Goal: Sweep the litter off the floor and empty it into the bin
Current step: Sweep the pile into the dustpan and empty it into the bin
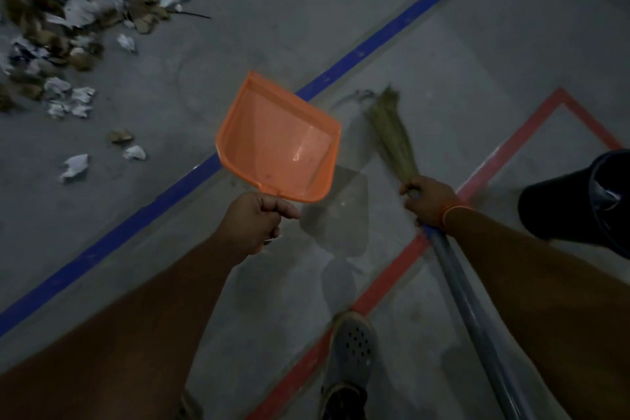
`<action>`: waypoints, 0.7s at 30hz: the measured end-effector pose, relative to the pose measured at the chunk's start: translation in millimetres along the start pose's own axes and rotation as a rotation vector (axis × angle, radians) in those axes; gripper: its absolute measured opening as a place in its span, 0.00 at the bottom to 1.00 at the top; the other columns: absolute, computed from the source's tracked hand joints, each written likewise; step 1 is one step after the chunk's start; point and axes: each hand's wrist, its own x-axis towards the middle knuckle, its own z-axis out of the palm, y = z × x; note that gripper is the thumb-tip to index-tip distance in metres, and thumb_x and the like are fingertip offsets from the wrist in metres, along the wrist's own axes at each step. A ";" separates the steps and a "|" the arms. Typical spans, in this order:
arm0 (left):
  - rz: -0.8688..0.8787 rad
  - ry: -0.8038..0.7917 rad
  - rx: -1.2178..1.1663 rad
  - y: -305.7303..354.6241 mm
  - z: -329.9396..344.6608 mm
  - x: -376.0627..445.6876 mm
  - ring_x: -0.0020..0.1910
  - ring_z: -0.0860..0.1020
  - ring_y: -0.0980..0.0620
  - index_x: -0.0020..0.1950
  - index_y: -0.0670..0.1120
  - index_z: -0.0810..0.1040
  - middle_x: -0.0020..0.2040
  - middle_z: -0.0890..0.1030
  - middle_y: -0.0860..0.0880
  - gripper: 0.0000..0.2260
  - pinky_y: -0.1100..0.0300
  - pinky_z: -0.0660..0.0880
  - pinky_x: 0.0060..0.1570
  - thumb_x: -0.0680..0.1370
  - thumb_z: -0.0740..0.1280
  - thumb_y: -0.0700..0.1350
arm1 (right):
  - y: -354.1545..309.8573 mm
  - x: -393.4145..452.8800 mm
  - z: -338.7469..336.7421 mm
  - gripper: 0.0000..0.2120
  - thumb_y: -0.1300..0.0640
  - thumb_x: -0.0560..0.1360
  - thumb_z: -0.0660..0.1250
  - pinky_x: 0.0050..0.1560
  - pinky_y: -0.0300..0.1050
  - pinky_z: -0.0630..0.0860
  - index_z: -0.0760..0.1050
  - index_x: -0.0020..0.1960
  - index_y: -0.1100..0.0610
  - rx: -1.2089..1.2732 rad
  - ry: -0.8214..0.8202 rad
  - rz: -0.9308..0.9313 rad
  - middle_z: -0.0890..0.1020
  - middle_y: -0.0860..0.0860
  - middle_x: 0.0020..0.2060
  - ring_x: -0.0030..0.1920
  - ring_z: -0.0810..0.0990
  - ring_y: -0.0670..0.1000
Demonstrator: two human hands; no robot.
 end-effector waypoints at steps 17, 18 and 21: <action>-0.075 0.399 -0.215 -121.2 -320.0 -121.9 0.22 0.67 0.52 0.42 0.46 0.86 0.24 0.73 0.44 0.21 0.66 0.61 0.25 0.77 0.57 0.27 | -346.8 -63.6 128.8 0.08 0.62 0.75 0.66 0.25 0.37 0.75 0.77 0.51 0.51 -0.034 -0.093 -0.491 0.80 0.54 0.48 0.28 0.81 0.53; -0.081 0.413 -0.243 -125.6 -333.4 -133.6 0.20 0.67 0.52 0.44 0.43 0.85 0.23 0.73 0.44 0.20 0.68 0.61 0.22 0.77 0.56 0.27 | -354.3 -71.3 133.0 0.08 0.61 0.75 0.66 0.27 0.39 0.76 0.76 0.52 0.50 -0.056 -0.099 -0.507 0.80 0.53 0.48 0.28 0.82 0.53; -0.071 0.459 -0.309 -130.7 -367.8 -163.3 0.16 0.66 0.58 0.48 0.37 0.82 0.21 0.72 0.47 0.16 0.71 0.59 0.17 0.79 0.55 0.26 | -376.0 -92.9 152.3 0.09 0.60 0.76 0.66 0.31 0.44 0.80 0.75 0.52 0.48 -0.127 -0.150 -0.543 0.81 0.52 0.47 0.27 0.83 0.50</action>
